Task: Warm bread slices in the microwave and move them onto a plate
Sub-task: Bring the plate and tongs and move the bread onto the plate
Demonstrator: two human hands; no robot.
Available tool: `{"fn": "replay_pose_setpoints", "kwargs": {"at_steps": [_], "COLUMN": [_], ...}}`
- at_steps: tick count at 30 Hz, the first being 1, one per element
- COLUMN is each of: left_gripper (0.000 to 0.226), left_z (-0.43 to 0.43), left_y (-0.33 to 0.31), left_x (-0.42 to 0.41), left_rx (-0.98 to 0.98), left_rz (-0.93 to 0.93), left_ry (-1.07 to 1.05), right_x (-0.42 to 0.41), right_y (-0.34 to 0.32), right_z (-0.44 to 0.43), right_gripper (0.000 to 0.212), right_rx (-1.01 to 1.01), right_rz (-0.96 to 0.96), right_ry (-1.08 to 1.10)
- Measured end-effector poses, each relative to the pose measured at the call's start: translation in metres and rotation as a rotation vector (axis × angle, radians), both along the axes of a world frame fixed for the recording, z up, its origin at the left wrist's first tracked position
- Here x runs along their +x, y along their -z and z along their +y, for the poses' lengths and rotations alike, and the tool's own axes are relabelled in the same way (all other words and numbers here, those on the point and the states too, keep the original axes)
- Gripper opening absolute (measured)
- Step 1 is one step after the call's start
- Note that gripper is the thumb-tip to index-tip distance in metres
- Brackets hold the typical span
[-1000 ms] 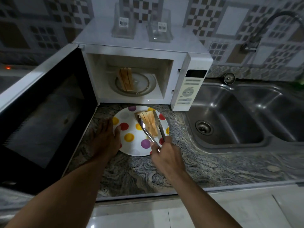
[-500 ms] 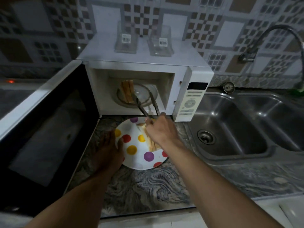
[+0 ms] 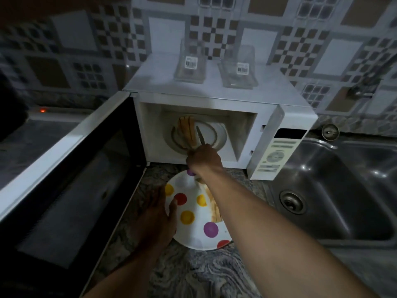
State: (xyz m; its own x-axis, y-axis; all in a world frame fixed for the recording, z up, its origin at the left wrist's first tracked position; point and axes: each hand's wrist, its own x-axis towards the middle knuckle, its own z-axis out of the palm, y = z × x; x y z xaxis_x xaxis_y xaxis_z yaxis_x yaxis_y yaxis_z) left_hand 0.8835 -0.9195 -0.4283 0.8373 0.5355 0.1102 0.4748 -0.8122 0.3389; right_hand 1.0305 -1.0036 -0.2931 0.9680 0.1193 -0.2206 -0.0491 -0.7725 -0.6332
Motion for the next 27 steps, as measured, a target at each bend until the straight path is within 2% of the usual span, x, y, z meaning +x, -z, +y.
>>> {"fn": "replay_pose_setpoints", "kwargs": {"at_steps": [14, 22, 27], "left_gripper": [0.074, 0.077, 0.072], "left_z": [0.001, 0.003, 0.005], "left_y": [-0.003, -0.002, 0.000], "left_x": [0.001, 0.001, 0.001], "left_rx": [-0.074, -0.075, -0.138], "left_rz": [-0.034, 0.018, -0.015], "left_ry": [-0.030, -0.004, -0.009], "right_x": [0.016, 0.009, 0.000], "right_y": [0.016, 0.009, 0.005], "right_z": [0.019, 0.006, -0.003], "right_gripper": [0.036, 0.034, 0.045], "right_rx": [-0.035, -0.077, -0.075], "right_rz": [-0.015, -0.042, -0.015], "right_ry": [0.027, -0.017, -0.026]}}
